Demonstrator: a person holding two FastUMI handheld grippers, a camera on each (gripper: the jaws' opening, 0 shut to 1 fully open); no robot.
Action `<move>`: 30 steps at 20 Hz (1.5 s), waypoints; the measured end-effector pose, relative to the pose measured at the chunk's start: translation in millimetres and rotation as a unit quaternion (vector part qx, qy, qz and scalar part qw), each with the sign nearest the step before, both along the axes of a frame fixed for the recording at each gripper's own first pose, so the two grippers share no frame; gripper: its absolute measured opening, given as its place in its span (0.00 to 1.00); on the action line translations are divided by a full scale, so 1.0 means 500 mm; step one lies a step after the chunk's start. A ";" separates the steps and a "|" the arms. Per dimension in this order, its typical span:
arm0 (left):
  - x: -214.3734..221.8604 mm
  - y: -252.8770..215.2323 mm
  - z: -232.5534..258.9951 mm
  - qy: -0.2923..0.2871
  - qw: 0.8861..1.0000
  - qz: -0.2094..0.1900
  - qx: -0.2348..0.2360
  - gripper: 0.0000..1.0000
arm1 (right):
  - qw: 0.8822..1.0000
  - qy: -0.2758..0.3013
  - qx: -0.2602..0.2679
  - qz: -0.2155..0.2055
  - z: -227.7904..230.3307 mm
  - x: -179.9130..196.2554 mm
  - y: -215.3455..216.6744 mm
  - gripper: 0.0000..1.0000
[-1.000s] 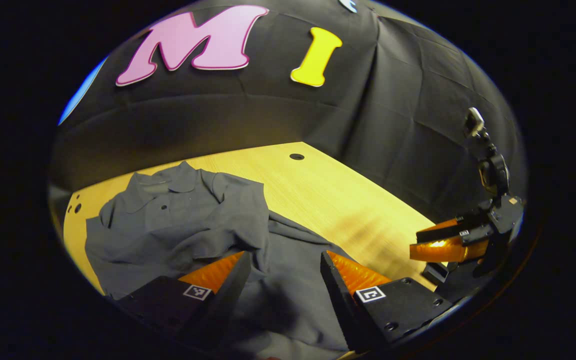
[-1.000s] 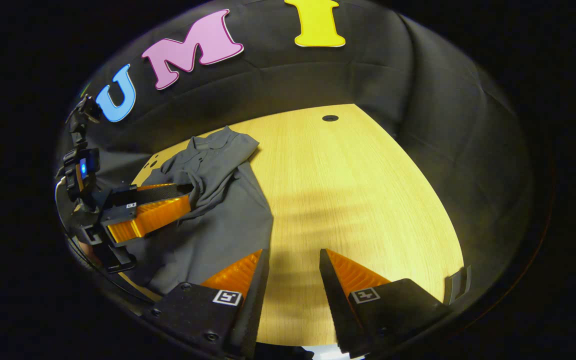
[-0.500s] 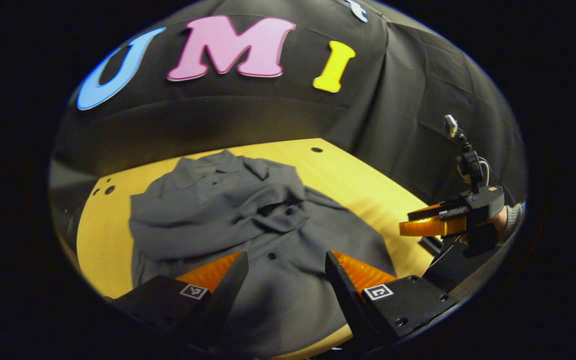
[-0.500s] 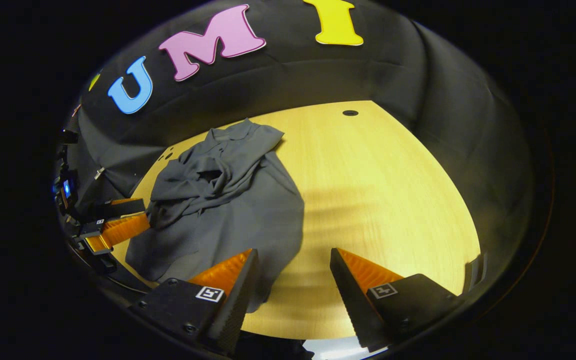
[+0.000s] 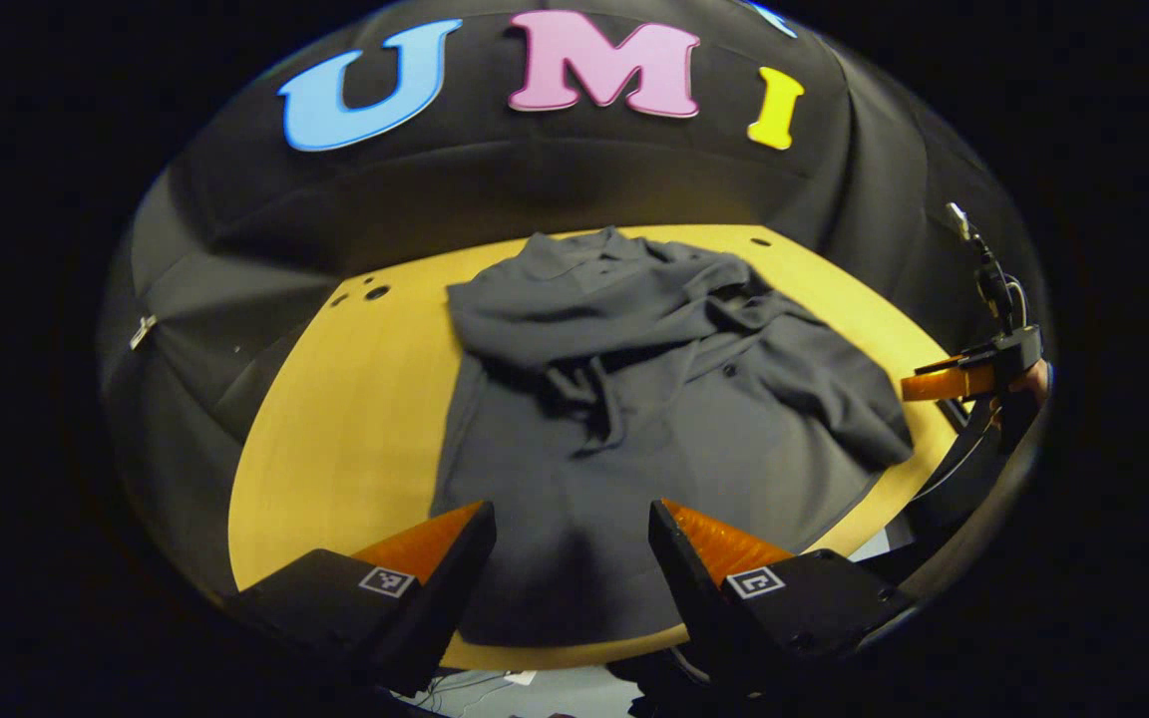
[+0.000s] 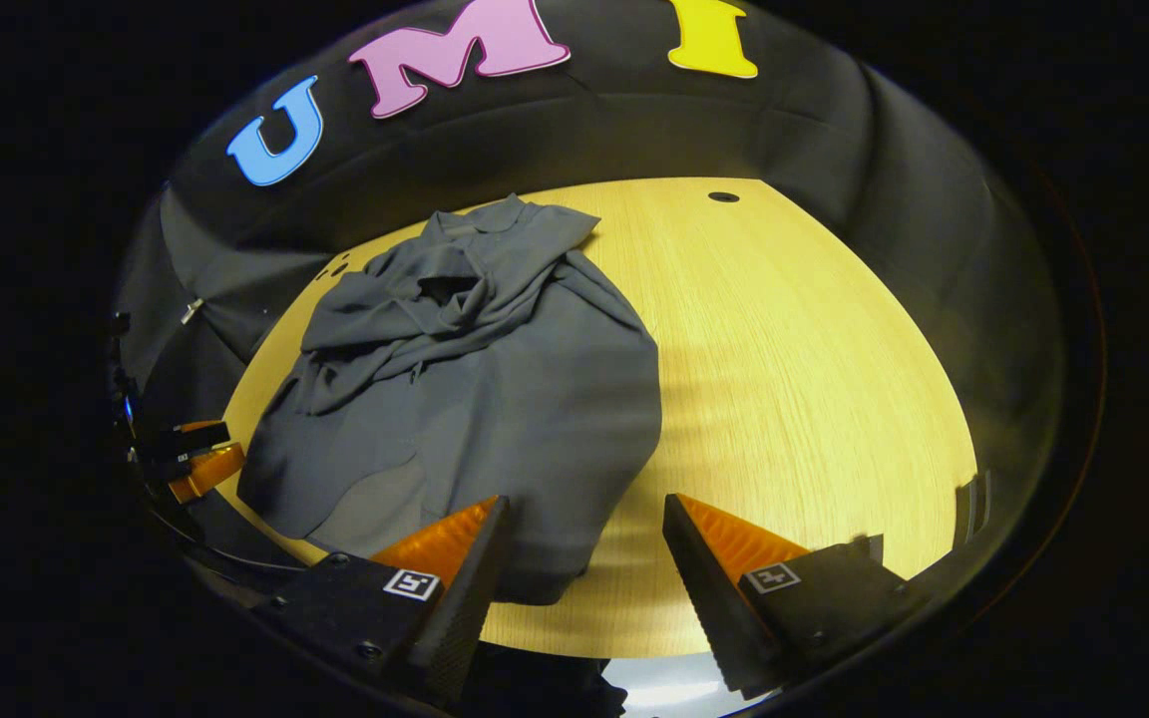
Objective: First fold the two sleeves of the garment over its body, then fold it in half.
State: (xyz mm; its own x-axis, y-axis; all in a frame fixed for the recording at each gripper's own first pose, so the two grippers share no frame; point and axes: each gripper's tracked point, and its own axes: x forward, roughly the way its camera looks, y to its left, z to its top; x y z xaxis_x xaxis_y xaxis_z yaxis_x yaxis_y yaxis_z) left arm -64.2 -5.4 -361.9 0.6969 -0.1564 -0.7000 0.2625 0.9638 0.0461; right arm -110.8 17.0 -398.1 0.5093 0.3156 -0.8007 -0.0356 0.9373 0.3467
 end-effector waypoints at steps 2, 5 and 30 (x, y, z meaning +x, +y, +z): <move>-0.022 0.046 -0.027 0.016 1.000 0.024 0.005 0.97 | 1.000 0.008 -0.001 -0.002 -0.010 -0.006 0.005 0.94; -0.036 0.087 -0.060 0.034 0.998 0.045 0.013 0.97 | 1.000 0.021 -0.008 -0.001 -0.031 -0.011 0.014 0.94; -0.098 0.029 -0.122 0.117 0.993 -0.008 -0.018 0.06 | 0.992 0.023 -0.022 0.123 -0.051 -0.061 0.081 0.05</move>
